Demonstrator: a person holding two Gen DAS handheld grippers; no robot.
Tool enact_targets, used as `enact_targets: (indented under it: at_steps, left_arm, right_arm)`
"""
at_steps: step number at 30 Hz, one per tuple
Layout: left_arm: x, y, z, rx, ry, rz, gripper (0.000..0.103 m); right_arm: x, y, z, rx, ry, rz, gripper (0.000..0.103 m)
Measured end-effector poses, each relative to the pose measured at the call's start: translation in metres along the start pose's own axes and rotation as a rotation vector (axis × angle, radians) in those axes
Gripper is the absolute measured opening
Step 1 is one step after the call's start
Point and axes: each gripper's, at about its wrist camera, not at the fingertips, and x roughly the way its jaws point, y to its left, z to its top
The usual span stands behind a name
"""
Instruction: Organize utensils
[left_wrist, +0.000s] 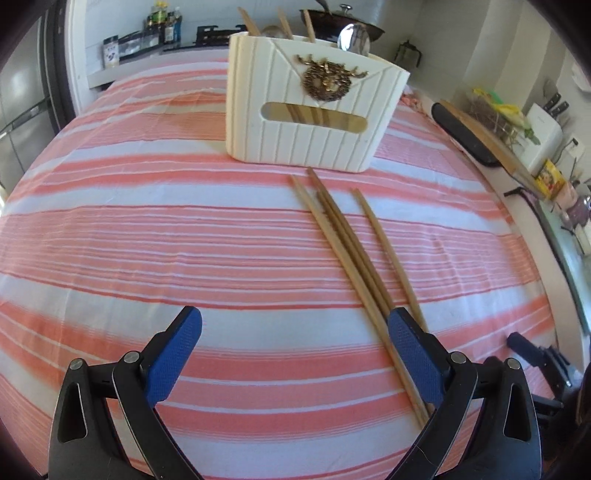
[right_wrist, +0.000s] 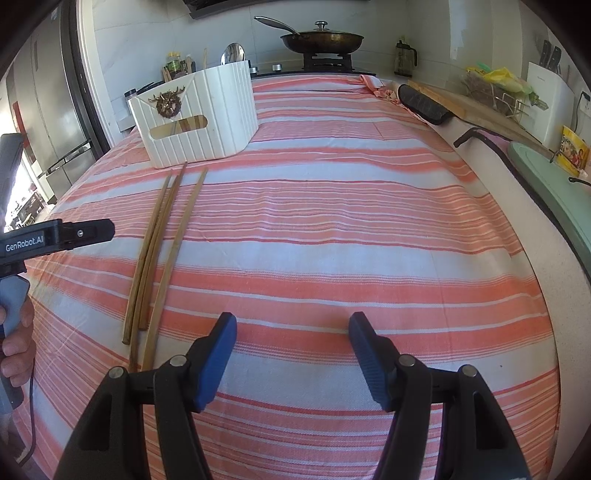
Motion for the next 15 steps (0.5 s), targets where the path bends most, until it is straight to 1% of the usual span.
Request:
enact_targets:
  at_steps: [3, 8, 11, 12, 14, 15]
  left_arm:
    - [0.010, -0.013, 0.007, 0.027, -0.006, 0.028, 0.101]
    - [0.029, -0.018, 0.012, 0.039, 0.008, 0.152, 0.100]
    - [0.032, -0.007, 0.009, -0.012, 0.010, 0.155, 0.101]
    - [0.031, -0.007, 0.007, -0.002, 0.003, 0.169, 0.101]
    - [0.030, -0.010, 0.005, 0.012, 0.004, 0.176, 0.098]
    - [0.026, -0.011, 0.003, 0.020, -0.002, 0.167, 0.089]
  right_arm:
    - [0.000, 0.000, 0.000, 0.002, -0.001, 0.002, 0.065]
    - [0.000, -0.001, 0.000, 0.003, -0.001, 0.003, 0.065]
    - [0.000, -0.001, 0.000, 0.008, -0.002, 0.008, 0.065]
    - [0.000, -0.001, 0.000, 0.009, -0.002, 0.009, 0.065]
    - [0.000, -0.001, 0.000, 0.008, -0.002, 0.007, 0.065]
    - [0.000, 0.000, 0.001, 0.005, -0.001, 0.004, 0.065]
